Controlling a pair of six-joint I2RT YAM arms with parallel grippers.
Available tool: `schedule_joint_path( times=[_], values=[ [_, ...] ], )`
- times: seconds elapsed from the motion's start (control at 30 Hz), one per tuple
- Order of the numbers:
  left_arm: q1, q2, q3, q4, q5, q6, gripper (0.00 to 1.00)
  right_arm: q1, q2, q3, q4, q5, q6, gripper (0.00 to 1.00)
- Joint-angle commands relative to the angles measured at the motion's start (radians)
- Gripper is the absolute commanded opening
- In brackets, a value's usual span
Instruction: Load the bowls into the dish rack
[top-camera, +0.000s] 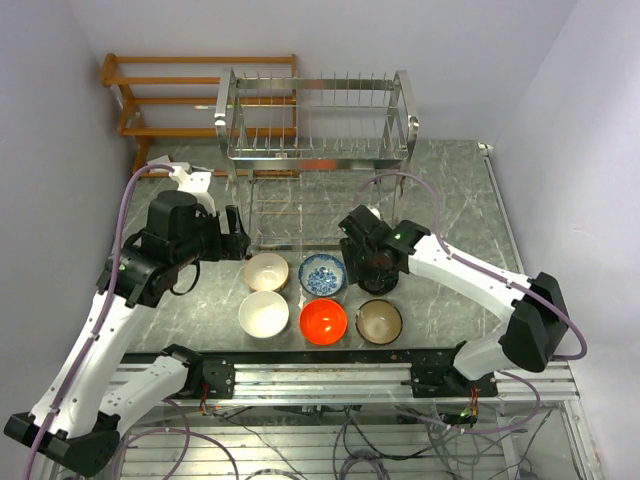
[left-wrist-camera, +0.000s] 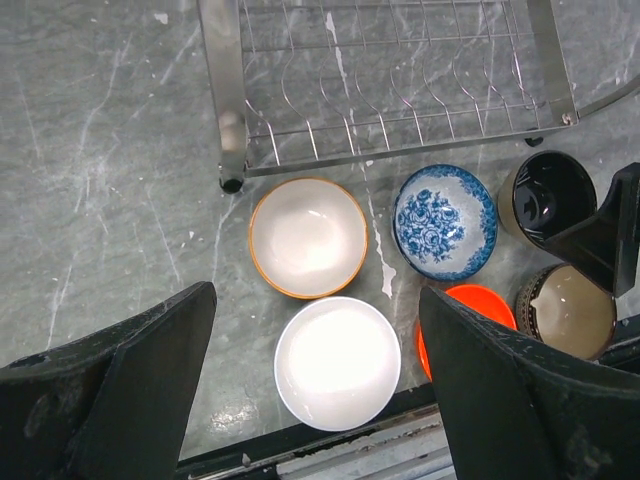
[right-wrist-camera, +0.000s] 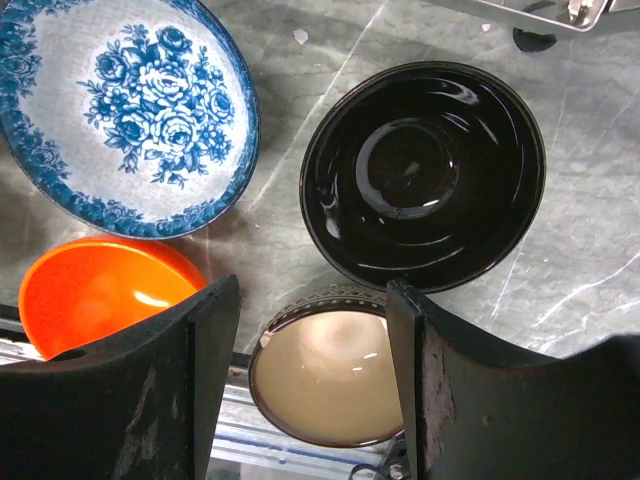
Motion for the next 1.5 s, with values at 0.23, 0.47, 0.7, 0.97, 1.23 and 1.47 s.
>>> schedule_joint_path(
  times=[0.23,0.47,0.7,0.97,1.23,1.47],
  values=[
    [0.007,-0.035,0.01,0.031,-0.106,0.017,0.93,0.003,0.148,0.047,0.056,-0.028,-0.106,0.56],
    [0.007,-0.016,0.015,0.048,-0.195,-0.058,0.93,0.003,0.161,0.006,0.112,-0.019,-0.174,0.51],
    [0.007,0.026,0.036,0.049,-0.195,-0.075,0.93,-0.016,0.147,-0.06,0.161,-0.017,-0.208,0.44],
    [0.007,0.018,0.048,0.046,-0.236,-0.049,0.93,-0.061,0.158,-0.087,0.224,-0.055,-0.236,0.33],
    [0.007,0.011,0.026,0.052,-0.23,-0.051,0.93,-0.068,0.181,-0.106,0.248,-0.083,-0.23,0.25],
    [0.007,0.006,0.017,0.052,-0.242,-0.04,0.93,-0.071,0.212,-0.086,0.242,-0.076,-0.227,0.17]
  ],
)
